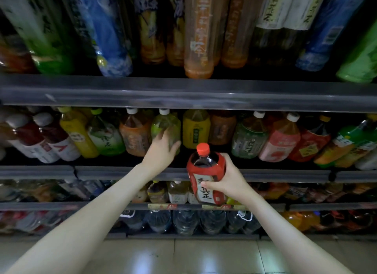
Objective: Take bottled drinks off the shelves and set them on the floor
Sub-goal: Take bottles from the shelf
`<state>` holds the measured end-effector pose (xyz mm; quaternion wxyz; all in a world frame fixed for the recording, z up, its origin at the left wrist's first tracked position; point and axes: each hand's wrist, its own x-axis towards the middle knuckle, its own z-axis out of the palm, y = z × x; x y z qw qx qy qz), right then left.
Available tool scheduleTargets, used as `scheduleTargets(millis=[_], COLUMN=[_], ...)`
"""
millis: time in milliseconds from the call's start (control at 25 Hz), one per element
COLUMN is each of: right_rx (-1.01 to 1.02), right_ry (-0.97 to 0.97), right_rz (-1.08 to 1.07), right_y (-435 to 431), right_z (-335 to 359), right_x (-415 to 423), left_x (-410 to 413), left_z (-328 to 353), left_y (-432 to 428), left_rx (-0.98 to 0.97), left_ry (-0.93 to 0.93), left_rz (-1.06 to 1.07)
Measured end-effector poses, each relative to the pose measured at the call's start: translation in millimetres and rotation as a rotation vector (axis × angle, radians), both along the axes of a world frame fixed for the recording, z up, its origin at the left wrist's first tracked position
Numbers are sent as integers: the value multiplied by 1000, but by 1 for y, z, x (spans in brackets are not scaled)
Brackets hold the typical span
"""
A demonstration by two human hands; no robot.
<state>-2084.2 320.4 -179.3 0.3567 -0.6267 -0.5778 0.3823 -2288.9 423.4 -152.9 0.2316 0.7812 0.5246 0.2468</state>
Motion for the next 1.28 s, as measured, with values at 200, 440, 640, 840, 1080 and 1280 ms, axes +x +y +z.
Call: scheduleTargets(millis=[200, 440, 640, 840, 1080, 1280], right_rx=[6, 80, 130, 138, 115, 104], right_ry=[20, 72, 98, 111, 139, 155], right_rz=[-70, -202, -263, -279, -304, -342], right_y=[11, 17, 14, 13, 5, -6], right_z=[5, 3, 4, 8, 6, 8], right_x=[-26, -38, -33, -25, -24, -16], left_x=[-9, -5, -25, -42, -42, -36], left_z=[-15, -23, -39, -39, -8, 6], left_y=[39, 42, 3, -5, 4, 12], left_rx=[206, 298, 625, 610, 637, 591], left_ry=[199, 244, 174, 198, 235, 217], left_rz=[73, 6, -13, -65, -53, -107])
